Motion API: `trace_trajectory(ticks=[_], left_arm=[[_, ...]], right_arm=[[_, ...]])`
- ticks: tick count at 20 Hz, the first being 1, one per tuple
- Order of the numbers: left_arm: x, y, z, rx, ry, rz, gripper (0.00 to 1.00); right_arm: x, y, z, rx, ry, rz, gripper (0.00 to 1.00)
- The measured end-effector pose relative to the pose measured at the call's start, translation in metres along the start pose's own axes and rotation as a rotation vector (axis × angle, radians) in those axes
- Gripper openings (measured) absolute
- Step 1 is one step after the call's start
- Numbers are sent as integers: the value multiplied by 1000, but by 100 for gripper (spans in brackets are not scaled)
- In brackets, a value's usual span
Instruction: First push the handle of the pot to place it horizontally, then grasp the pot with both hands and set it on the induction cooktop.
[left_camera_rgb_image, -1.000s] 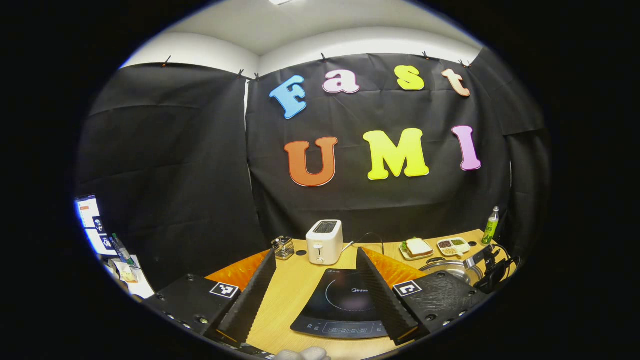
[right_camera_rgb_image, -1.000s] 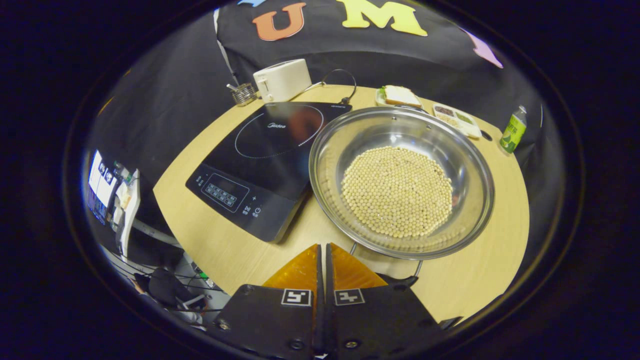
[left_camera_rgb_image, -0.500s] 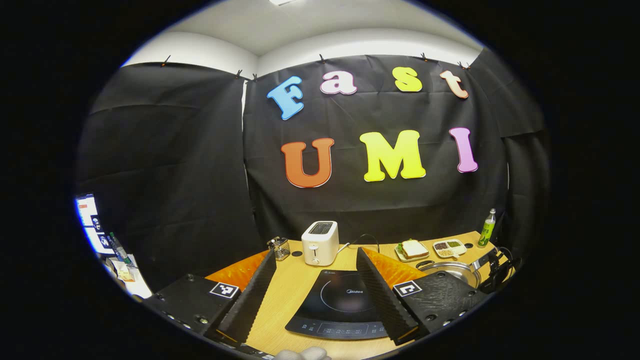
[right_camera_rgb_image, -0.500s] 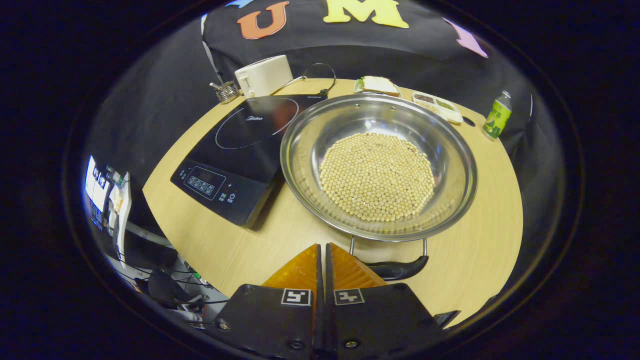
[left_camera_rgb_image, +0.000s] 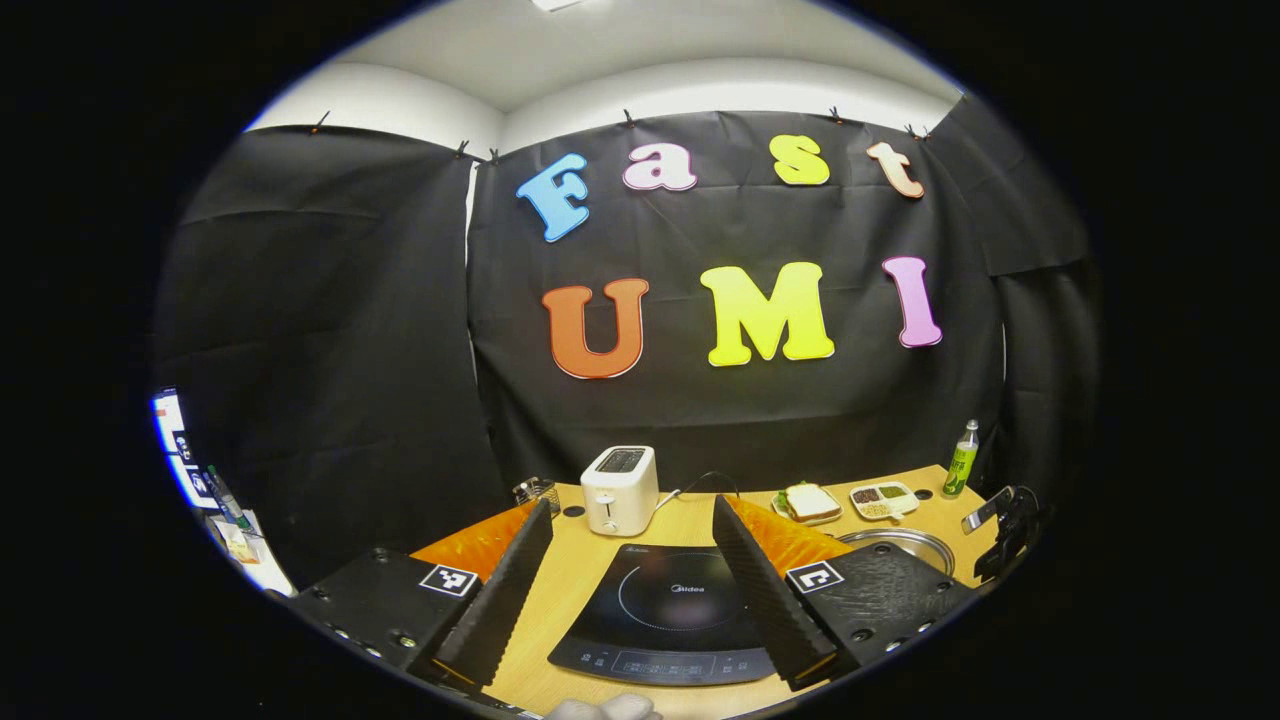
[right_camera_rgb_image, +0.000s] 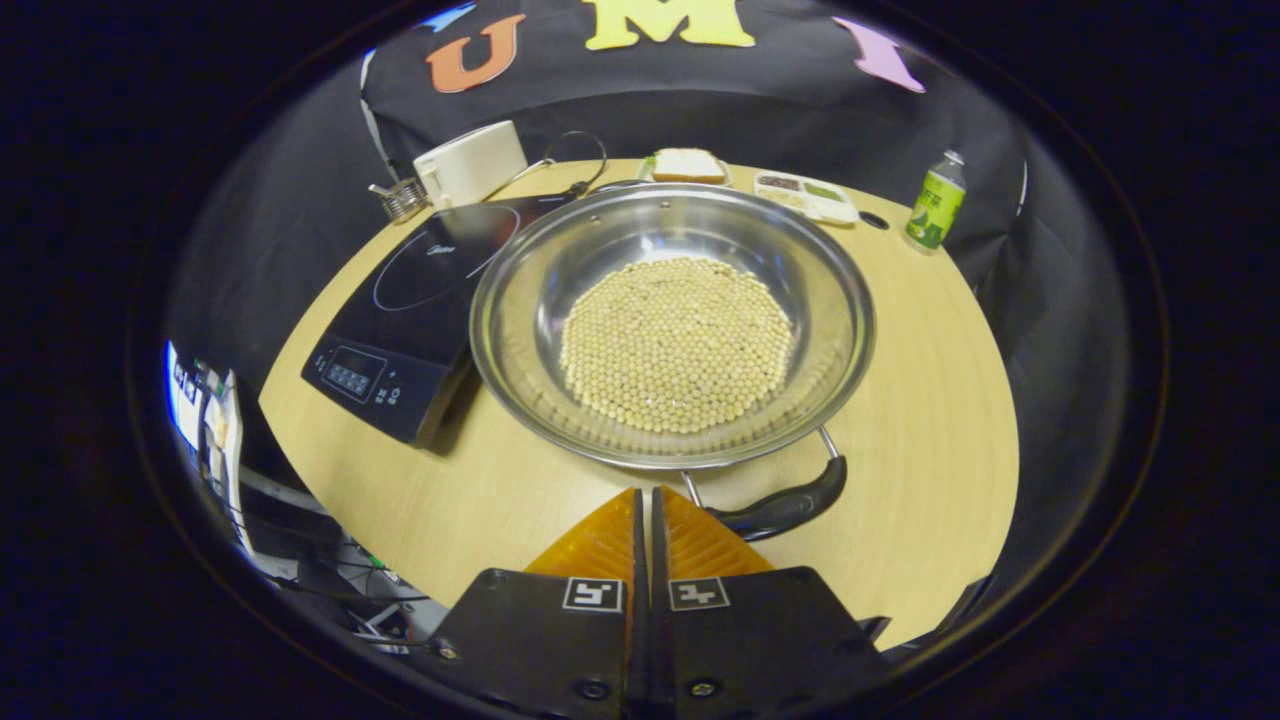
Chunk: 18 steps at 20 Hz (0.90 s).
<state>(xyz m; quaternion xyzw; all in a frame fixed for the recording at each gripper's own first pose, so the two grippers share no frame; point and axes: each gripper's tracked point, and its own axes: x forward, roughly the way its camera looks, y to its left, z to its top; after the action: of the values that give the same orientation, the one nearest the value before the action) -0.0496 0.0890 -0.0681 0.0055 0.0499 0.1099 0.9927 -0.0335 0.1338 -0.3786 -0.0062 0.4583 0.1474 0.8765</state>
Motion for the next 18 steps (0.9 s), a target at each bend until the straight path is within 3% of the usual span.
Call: trace_trajectory(ticks=[18], left_arm=[[17,-33,-3,20,17,-31,96]], right_arm=[[-5,-104,24,108,-30,-139,4]])
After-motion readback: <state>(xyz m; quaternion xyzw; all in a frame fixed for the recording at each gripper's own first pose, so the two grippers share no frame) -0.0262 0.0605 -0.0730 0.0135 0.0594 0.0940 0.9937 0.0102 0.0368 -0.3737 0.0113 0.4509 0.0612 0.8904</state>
